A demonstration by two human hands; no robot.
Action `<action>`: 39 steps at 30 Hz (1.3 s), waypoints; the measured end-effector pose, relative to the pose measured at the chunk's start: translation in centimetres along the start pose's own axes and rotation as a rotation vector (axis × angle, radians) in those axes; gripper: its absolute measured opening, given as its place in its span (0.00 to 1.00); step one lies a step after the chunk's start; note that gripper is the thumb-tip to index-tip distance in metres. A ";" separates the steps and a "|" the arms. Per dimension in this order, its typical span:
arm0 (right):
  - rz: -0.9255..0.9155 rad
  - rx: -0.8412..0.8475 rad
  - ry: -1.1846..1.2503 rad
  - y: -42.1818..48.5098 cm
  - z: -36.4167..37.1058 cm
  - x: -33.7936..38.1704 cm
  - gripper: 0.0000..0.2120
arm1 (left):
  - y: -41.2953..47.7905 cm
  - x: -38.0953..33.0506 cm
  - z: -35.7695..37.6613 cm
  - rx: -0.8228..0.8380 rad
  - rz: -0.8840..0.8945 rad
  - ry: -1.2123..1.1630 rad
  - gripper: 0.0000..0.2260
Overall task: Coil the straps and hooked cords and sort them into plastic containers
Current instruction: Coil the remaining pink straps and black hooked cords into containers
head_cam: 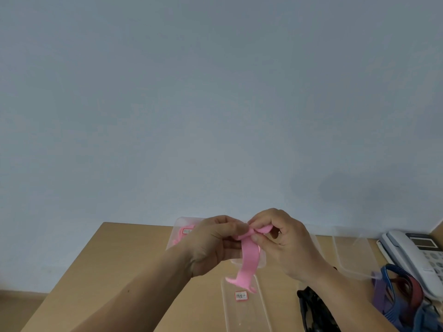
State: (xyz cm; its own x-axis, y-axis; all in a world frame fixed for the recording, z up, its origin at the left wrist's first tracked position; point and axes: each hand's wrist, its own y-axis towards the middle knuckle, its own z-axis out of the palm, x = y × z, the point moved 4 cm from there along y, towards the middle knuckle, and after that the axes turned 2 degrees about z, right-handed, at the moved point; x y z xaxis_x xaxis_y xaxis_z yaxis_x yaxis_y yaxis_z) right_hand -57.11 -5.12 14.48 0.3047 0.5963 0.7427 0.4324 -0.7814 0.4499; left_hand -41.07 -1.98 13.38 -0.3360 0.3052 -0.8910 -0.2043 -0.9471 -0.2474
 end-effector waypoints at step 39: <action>0.029 -0.086 -0.006 -0.2 0.6 -1.0 0.11 | 0.9 0.0 -0.5 0.038 -0.016 0.149 0.12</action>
State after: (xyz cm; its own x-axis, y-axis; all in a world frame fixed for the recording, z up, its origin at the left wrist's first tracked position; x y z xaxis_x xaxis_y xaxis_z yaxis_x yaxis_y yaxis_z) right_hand -57.00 -5.46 13.40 0.3208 0.5742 0.7533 0.3494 -0.8109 0.4693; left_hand -40.80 -2.87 12.98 -0.1929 0.2997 -0.9343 -0.2443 -0.9369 -0.2501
